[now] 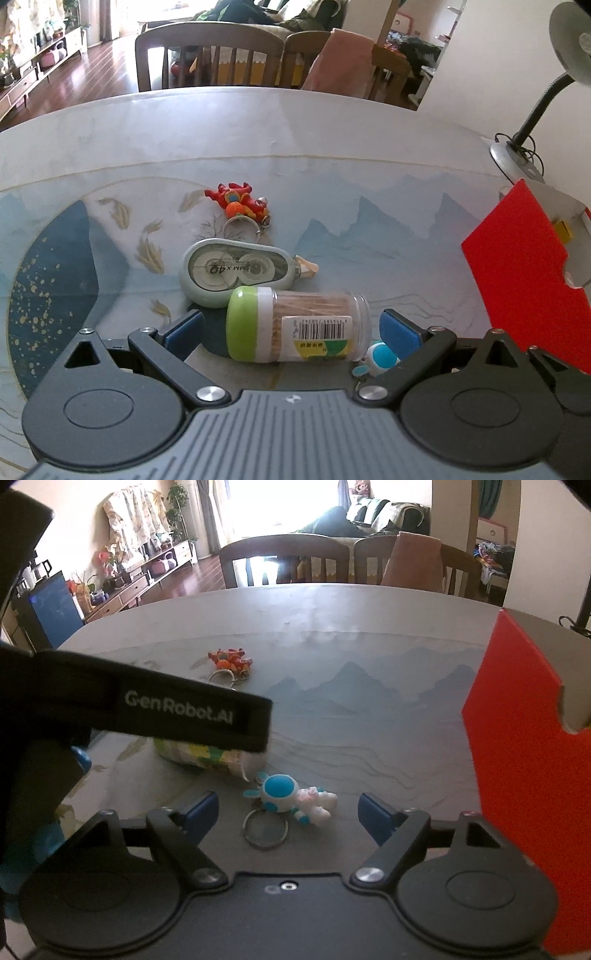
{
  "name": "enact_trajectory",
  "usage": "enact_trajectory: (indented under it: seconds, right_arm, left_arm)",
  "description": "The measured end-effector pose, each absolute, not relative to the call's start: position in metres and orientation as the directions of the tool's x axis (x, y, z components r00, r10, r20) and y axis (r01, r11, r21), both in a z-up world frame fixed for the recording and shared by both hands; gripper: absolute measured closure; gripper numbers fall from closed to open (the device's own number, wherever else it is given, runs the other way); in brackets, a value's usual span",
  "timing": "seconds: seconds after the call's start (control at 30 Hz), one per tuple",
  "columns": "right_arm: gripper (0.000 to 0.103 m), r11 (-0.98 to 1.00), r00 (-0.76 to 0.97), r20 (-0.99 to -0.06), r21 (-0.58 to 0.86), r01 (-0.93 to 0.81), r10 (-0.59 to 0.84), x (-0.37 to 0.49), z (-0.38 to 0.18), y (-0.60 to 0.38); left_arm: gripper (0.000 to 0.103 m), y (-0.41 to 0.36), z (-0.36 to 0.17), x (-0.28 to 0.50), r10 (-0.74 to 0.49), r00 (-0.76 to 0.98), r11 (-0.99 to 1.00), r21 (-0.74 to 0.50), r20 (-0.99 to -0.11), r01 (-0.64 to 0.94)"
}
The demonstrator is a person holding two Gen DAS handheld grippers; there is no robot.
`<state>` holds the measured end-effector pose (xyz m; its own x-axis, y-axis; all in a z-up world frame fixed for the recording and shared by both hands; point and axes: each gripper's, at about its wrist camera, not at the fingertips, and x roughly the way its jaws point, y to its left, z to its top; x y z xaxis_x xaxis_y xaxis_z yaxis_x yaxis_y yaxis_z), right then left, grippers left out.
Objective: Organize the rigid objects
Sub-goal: 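Move both tools over the remaining items on the mat, then grasp the green-capped jar with the left tool while the right tool grasps the bunny keychain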
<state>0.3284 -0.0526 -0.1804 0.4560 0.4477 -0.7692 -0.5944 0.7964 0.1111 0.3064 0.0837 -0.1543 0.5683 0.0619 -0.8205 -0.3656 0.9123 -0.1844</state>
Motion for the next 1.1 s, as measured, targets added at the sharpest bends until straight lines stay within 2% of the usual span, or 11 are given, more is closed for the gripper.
enact_trajectory:
  seconds: [0.37, 0.5, 0.53, 0.67, 1.1]
  right_arm:
    - [0.029, 0.781, 0.464, -0.770, 0.070, -0.621, 0.438, 0.323, -0.189, -0.046]
    - [0.040, 0.778, 0.480, -0.765, 0.043, -0.626, 0.429, 0.320, -0.189, -0.046]
    - [0.043, 0.779, 0.485, -0.765, 0.034, -0.626, 0.424, 0.319, -0.189, -0.046]
    - [0.044, 0.773, 0.491, -0.761, 0.022, -0.635, 0.425, 0.316, -0.189, -0.047]
    - [0.045, 0.789, 0.501, -0.757, 0.030, -0.614, 0.419, 0.312, -0.176, -0.061]
  left_arm:
    - [0.003, 0.078, -0.169, 0.311, 0.110, 0.560, 0.912, -0.140, -0.821, -0.385]
    - [0.003, 0.077, -0.169, 0.308, 0.122, 0.574, 0.913, -0.135, -0.810, -0.384]
    - [0.006, 0.077, -0.169, 0.308, 0.121, 0.578, 0.913, -0.138, -0.807, -0.383]
    - [0.016, 0.074, -0.166, 0.305, 0.121, 0.597, 0.916, -0.143, -0.793, -0.376]
    - [0.017, 0.080, -0.157, 0.292, 0.095, 0.599, 0.902, -0.186, -0.795, -0.391]
